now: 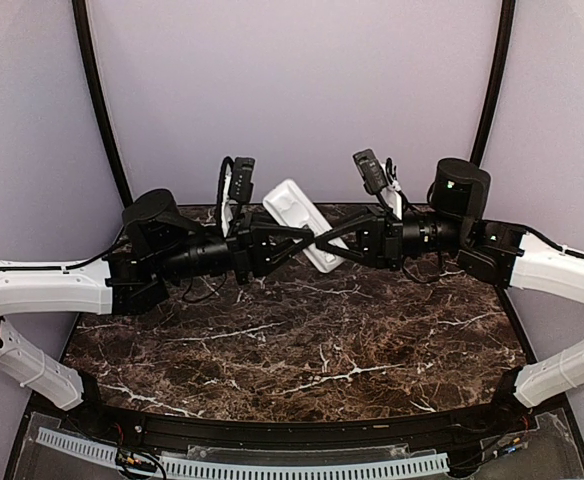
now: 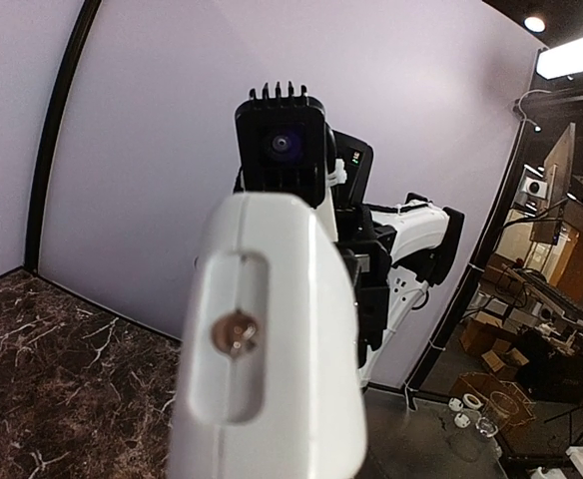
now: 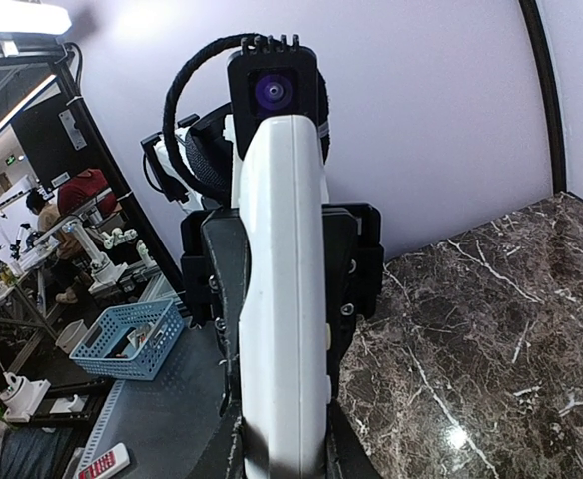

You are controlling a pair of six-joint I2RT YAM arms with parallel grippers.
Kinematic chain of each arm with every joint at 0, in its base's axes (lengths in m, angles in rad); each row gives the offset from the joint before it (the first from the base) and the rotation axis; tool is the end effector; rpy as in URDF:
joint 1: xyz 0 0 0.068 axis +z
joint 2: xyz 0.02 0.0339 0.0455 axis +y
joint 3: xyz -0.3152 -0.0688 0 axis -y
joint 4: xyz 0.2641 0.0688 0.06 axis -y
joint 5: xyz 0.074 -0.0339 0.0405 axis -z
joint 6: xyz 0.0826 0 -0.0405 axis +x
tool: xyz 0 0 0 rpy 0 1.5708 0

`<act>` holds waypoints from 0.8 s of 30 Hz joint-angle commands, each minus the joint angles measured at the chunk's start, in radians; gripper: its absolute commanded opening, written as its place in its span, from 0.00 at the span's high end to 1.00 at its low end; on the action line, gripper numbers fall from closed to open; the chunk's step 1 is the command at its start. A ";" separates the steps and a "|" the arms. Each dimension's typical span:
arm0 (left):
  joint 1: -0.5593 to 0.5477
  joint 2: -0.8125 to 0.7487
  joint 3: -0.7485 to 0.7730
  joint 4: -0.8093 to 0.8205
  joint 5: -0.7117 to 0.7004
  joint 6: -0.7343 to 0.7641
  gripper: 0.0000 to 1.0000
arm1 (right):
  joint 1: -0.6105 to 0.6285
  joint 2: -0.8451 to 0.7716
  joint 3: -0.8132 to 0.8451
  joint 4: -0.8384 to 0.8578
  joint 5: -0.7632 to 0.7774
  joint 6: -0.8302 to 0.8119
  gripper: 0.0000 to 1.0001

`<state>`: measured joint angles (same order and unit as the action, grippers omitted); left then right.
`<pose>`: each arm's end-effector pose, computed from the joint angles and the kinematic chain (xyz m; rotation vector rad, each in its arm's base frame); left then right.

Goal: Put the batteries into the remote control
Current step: Pass from the right arm to the left

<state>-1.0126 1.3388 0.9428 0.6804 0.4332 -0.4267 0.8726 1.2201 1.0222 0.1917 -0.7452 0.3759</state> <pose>0.1598 -0.3214 0.4155 0.8063 1.2346 -1.4784 0.1610 0.2790 0.4156 -1.0489 1.4729 1.5136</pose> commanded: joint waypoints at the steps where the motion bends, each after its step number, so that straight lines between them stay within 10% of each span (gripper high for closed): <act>1: -0.004 -0.034 -0.018 0.008 -0.030 0.048 1.00 | 0.014 0.018 0.022 -0.064 0.021 -0.034 0.84; 11: -0.004 -0.065 -0.021 -0.107 -0.059 0.088 1.00 | 0.012 -0.013 0.123 -0.347 0.079 -0.201 0.48; 24: -0.006 -0.081 0.021 -0.283 0.025 0.239 1.00 | 0.002 0.027 0.293 -0.679 0.036 -0.503 0.40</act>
<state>-1.0138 1.3064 0.9337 0.4755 0.4091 -0.2787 0.8768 1.2037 1.2217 -0.3237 -0.6582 -0.0032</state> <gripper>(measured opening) 0.219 0.608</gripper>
